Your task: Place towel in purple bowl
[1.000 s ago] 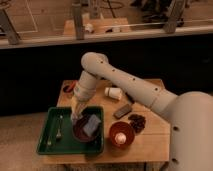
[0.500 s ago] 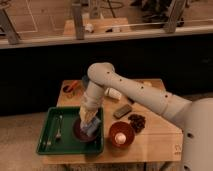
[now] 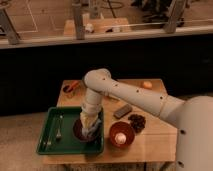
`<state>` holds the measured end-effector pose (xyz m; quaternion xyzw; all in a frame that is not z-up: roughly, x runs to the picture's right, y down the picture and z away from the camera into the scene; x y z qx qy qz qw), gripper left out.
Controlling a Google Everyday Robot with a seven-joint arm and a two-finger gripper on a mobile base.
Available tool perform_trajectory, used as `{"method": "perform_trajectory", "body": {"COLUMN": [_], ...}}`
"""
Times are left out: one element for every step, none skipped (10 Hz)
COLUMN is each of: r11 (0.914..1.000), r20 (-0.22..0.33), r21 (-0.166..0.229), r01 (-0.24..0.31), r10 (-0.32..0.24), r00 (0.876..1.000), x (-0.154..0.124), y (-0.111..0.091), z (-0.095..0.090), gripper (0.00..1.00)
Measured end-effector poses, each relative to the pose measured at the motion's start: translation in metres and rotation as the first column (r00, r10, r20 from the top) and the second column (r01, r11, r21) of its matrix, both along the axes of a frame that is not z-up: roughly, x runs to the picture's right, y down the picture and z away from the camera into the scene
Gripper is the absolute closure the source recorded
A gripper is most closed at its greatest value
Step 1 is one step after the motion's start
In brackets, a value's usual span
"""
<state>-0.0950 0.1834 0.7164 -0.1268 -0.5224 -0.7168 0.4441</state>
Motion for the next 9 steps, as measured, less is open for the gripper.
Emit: {"method": "perform_trajectory", "body": {"r11": [1.0000, 0.9999, 0.9998, 0.9998, 0.9998, 0.9992, 0.9963, 0.9910, 0.9849], "r20": [0.001, 0.002, 0.005, 0.007, -0.002, -0.022, -0.052, -0.078, -0.093], "r21": [-0.006, -0.012, -0.016, -0.017, -0.018, -0.018, -0.010, 0.013, 0.035], "r01": [0.003, 0.006, 0.011, 0.013, 0.003, -0.035, -0.085, -0.133, -0.170], "r10": [-0.003, -0.006, -0.011, -0.013, -0.003, 0.034, 0.085, 0.134, 0.172], "r00": [1.000, 1.000, 1.000, 1.000, 1.000, 0.999, 0.995, 0.988, 0.981], "x": [-0.001, -0.003, -0.006, -0.009, -0.009, -0.006, 0.000, 0.007, 0.011], "y": [0.003, 0.007, 0.009, 0.010, 0.007, 0.001, -0.010, -0.025, -0.039], "z": [0.002, 0.005, 0.007, 0.009, 0.010, 0.009, 0.006, 0.001, -0.004], "gripper": [0.20, 0.20, 0.20, 0.20, 0.20, 0.20, 0.20, 0.20, 0.20]}}
